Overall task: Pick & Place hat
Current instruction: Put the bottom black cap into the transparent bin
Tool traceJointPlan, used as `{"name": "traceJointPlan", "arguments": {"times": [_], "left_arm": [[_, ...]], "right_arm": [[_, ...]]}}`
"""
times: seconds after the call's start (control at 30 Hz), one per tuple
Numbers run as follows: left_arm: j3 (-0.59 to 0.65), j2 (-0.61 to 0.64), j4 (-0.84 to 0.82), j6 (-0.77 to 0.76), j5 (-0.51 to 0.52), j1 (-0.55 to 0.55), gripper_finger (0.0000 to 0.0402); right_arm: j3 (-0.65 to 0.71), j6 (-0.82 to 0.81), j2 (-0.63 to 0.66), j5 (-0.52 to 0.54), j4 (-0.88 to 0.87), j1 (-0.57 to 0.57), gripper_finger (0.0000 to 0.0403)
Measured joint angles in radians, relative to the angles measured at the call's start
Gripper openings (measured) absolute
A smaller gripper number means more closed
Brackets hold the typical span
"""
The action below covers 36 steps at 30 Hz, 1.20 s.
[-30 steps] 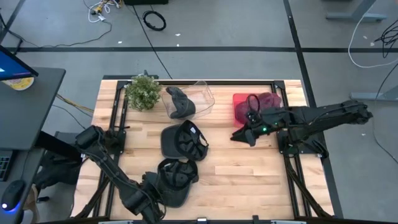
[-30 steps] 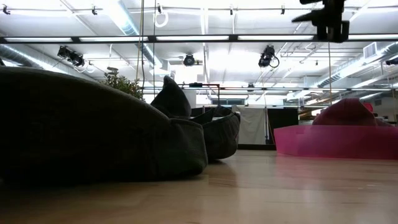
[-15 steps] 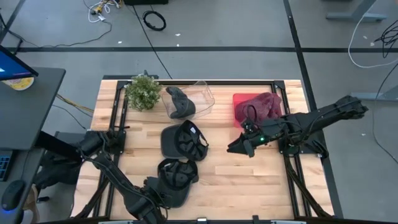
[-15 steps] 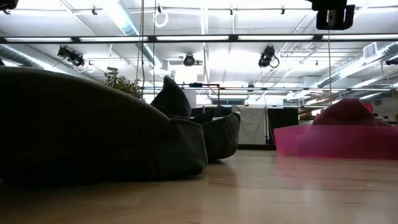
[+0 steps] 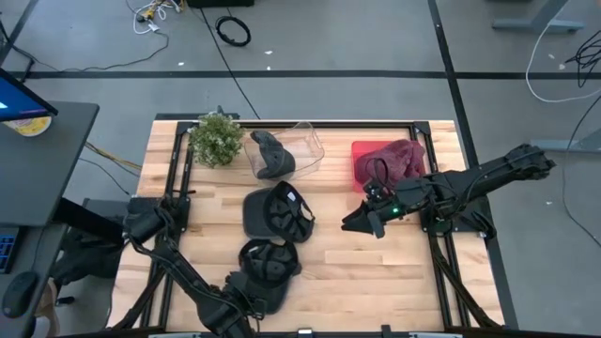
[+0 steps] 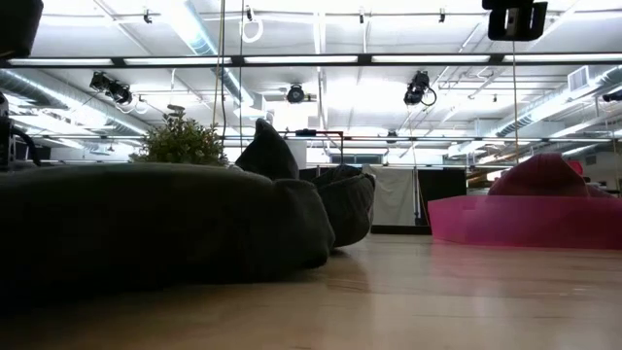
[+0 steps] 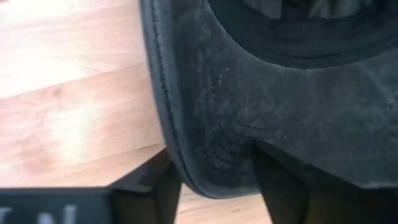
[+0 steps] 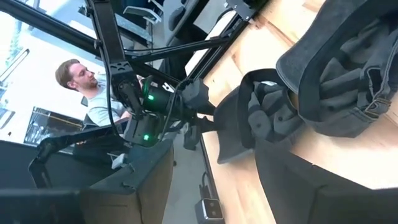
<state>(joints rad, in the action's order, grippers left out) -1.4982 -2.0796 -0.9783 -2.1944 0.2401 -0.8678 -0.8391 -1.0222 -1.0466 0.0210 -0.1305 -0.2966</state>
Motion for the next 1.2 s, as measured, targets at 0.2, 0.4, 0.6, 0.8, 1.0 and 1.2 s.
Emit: {"name": "traceJointPlan", "arguments": {"times": [0.2, 0.4, 0.6, 0.8, 1.0, 1.2], "left_arm": [[-0.002, 0.035, 0.004, 0.036, 0.028, -0.005, 0.0031], [0.0, 0.12, -0.003, 0.102, 0.052, -0.021, 0.0011], [-0.095, 0.194, -0.06, 0.29, 0.065, -0.053, 0.0011], [-0.313, 0.206, -0.242, 0.532, 0.267, -0.088, 0.0011], [-0.532, 0.208, -0.329, 0.806, 0.623, -0.101, 0.0011], [-0.665, 0.209, -0.321, 1.042, 0.868, -0.089, 0.0011]], "right_arm": [[0.0, 0.03, 0.0, -0.003, -0.001, 0.0, 0.0229], [0.0, 0.036, 0.0, -0.014, 0.009, 0.0, 0.0229], [0.0, 0.041, 0.0, -0.044, 0.011, 0.0, 0.0229], [0.0, 0.092, 0.0, -0.067, 0.007, 0.0, 0.0229], [0.0, 0.126, 0.0, -0.065, -0.005, 0.017, 0.0229], [0.0, 0.082, 0.0, -0.148, 0.126, 0.036, 0.0229]]}}
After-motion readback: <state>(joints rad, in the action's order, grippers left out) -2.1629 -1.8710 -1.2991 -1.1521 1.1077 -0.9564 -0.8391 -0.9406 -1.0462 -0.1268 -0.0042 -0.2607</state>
